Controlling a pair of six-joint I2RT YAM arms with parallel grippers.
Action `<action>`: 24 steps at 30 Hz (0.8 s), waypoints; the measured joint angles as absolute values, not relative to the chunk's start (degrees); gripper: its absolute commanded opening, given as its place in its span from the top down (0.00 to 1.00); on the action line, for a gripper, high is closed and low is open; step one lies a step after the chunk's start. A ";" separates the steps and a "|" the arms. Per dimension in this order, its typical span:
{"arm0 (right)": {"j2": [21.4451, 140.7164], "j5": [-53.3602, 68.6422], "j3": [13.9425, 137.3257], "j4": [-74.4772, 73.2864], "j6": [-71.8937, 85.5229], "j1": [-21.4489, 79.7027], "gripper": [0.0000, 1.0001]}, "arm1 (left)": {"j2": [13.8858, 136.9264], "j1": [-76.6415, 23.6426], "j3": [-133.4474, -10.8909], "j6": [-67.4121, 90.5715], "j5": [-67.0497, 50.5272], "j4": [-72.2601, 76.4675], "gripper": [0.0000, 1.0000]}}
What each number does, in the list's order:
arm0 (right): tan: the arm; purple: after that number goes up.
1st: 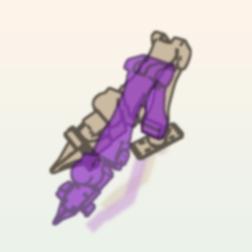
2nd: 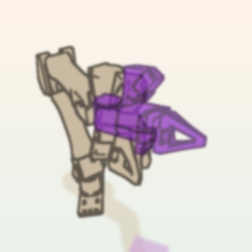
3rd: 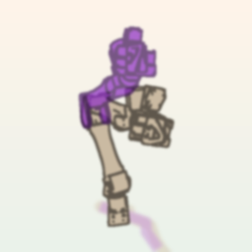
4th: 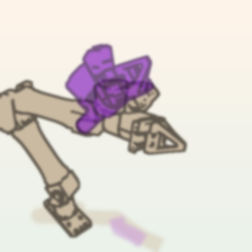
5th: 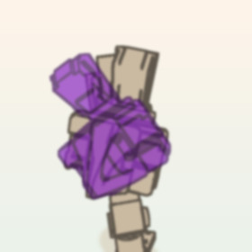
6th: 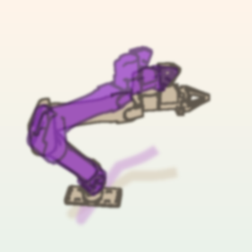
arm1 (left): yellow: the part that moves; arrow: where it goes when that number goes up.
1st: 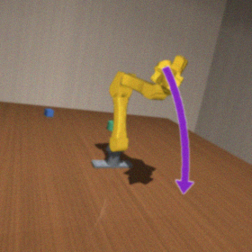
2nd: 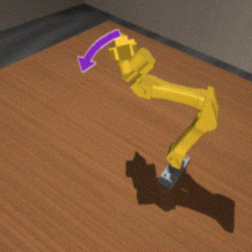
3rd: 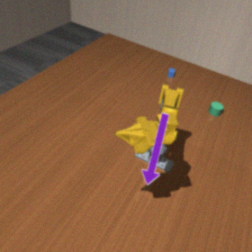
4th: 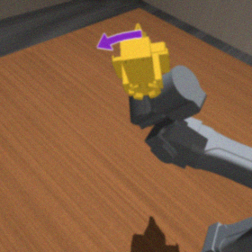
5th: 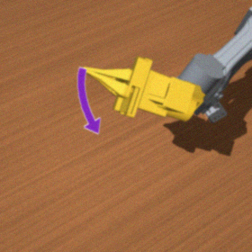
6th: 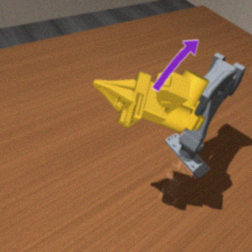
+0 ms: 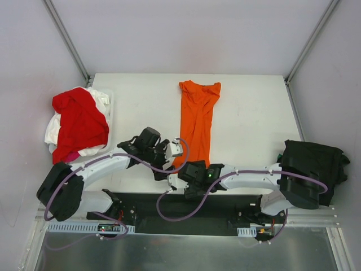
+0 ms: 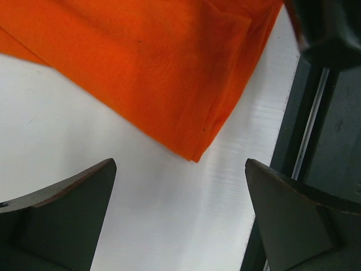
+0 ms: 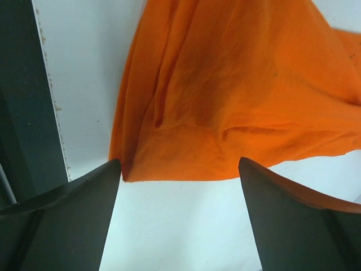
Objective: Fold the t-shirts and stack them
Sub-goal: Grab the bottom of the folded rectangular tshirt with both arms
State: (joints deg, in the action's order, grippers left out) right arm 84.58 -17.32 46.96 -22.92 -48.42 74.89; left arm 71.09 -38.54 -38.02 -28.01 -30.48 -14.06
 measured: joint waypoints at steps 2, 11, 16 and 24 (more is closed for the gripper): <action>84.90 -17.41 46.85 -22.06 -48.73 74.89 0.12 | 73.56 -38.35 -38.22 -27.77 -30.85 -12.45 0.01; 85.17 -17.61 44.84 -20.18 -49.71 74.89 0.13 | 79.90 -36.67 -43.13 -23.88 -32.08 -10.72 0.01; 85.17 -17.65 44.18 -18.85 -50.28 74.89 0.13 | 81.41 -36.27 -44.12 -20.43 -33.41 -9.08 0.01; 85.14 -17.58 44.16 -18.57 -50.41 74.89 0.13 | 81.19 -36.25 -41.76 -14.83 -36.16 -2.31 0.01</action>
